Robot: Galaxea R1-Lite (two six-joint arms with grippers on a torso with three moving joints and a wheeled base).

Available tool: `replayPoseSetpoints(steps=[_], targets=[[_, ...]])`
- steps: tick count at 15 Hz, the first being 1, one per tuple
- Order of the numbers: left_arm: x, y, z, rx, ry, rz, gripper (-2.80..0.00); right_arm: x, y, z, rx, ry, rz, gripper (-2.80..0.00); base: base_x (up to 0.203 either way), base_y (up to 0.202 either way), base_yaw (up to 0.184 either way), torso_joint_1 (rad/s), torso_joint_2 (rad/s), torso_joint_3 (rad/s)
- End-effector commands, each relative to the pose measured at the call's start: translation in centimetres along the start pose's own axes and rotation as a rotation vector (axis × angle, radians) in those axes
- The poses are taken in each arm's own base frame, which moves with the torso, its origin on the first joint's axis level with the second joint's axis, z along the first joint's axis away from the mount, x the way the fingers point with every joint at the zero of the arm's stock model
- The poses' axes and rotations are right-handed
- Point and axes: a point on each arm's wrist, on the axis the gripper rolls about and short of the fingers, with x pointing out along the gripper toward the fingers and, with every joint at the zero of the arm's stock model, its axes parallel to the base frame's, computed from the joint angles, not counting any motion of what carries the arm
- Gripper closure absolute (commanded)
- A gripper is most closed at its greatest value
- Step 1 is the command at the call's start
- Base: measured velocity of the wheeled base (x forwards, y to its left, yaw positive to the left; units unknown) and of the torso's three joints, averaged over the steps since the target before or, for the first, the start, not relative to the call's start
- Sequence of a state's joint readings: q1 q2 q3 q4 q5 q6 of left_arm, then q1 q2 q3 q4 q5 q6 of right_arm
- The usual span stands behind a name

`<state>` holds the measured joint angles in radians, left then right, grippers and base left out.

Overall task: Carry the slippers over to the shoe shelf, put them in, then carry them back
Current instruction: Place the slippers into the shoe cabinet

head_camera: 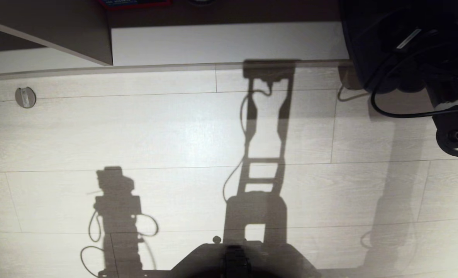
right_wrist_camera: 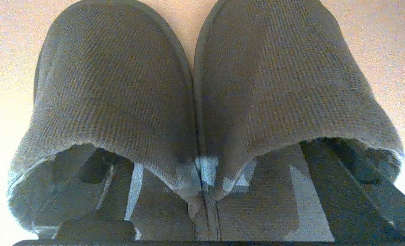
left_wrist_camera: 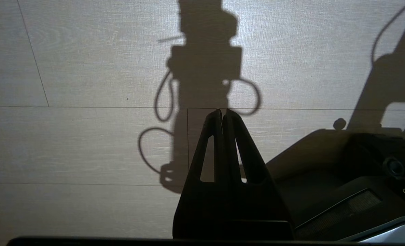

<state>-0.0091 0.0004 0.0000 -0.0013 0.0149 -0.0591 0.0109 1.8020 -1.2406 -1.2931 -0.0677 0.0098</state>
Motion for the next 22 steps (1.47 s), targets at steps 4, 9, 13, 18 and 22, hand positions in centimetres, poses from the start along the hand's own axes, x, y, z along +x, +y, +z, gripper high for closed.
replayPoseSetpoints(steps=[4, 9, 13, 18, 22], targets=[[0.0, 0.0, 0.0, -0.001, -0.001, 0.000, 0.00, -1.1, -0.1, 2.4, -0.005, 0.001, 0.000, -2.80, 0.000, 0.000, 0.000, 0.000, 0.00, 0.000], [0.0, 0.0, 0.0, -0.001, -0.001, 0.000, 0.00, -2.3, 0.0, 2.5, -0.008, 0.086, 0.031, -2.80, 0.000, 0.000, 0.000, 0.000, 0.00, 0.000], [0.0, 0.0, 0.0, -0.001, -0.001, 0.000, 0.00, -3.3, 0.0, 3.3, -0.007, 0.115, 0.061, -2.80, 0.000, 0.000, 0.000, 0.000, 0.00, 0.000], [0.0, 0.0, 0.0, -0.001, -0.001, 0.000, 0.00, -4.9, 0.1, 5.1, -0.004, 0.115, 0.069, -2.80, 0.000, 0.000, 0.000, 0.000, 0.00, 0.000], [0.0, 0.0, 0.0, -0.001, -0.001, 0.000, 0.00, -6.0, 0.1, 6.1, -0.002, 0.121, 0.108, -2.80, 0.000, 0.000, 0.000, 0.000, 0.00, 0.000]])
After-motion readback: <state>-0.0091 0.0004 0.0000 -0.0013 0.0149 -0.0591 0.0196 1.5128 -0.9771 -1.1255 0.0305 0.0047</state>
